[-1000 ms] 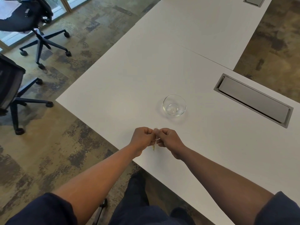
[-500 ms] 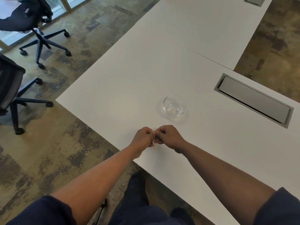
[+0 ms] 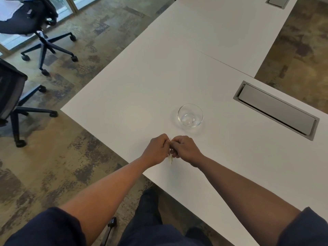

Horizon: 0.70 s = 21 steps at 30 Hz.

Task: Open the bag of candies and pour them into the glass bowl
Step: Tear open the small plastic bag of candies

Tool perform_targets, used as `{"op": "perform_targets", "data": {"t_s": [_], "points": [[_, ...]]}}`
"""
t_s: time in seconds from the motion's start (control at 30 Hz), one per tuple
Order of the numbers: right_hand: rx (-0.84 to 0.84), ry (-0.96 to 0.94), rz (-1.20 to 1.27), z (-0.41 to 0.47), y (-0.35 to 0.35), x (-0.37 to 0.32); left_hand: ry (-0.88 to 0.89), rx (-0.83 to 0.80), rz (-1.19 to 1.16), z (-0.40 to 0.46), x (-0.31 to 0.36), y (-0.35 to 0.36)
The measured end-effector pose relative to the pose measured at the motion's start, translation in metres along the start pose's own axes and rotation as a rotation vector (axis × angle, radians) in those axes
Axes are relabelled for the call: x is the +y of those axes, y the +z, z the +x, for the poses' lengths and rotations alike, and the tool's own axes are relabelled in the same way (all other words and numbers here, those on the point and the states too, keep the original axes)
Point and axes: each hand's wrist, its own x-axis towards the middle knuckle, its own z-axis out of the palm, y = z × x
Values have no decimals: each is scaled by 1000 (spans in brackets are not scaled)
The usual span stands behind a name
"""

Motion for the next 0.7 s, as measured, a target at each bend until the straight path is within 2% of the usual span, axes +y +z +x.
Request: {"op": "perform_targets", "data": {"t_s": [0.2, 0.47, 0.7], "points": [[-7, 6, 58, 1, 2, 3, -13, 33, 14, -1, 0, 4], [-89, 19, 18, 0, -5, 3, -24, -162, 29, 1, -2, -12], [65, -97, -282, -4, 5, 0, 11, -22, 224, 1, 6, -4]]}}
